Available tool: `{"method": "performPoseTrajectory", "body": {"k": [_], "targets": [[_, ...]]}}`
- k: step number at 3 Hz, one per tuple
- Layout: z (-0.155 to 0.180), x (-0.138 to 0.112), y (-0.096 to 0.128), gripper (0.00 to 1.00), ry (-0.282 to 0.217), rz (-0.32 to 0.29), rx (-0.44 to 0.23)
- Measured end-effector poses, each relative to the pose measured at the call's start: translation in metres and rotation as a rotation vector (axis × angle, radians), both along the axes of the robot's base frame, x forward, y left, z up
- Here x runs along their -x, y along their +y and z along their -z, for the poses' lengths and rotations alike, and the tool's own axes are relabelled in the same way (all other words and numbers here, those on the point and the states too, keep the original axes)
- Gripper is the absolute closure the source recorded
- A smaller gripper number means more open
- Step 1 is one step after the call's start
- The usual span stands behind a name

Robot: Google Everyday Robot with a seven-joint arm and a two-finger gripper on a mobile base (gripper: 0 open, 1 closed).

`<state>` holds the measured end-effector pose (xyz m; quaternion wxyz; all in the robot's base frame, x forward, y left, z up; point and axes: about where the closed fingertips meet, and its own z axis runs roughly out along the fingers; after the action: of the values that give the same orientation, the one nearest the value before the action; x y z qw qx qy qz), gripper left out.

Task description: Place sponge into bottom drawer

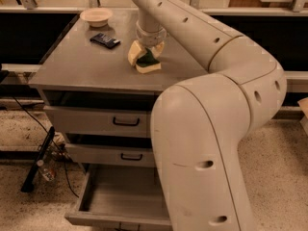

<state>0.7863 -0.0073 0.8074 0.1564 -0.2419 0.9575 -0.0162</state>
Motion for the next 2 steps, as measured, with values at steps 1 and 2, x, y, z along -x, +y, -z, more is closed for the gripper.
{"method": "performPoseTrajectory", "body": {"k": [1,2], "targets": [[0.0000,0.0000,0.0000,0.95,0.000,0.000,0.000],[0.0001,0.0000,0.0000,1.00,0.000,0.000,0.000]]}}
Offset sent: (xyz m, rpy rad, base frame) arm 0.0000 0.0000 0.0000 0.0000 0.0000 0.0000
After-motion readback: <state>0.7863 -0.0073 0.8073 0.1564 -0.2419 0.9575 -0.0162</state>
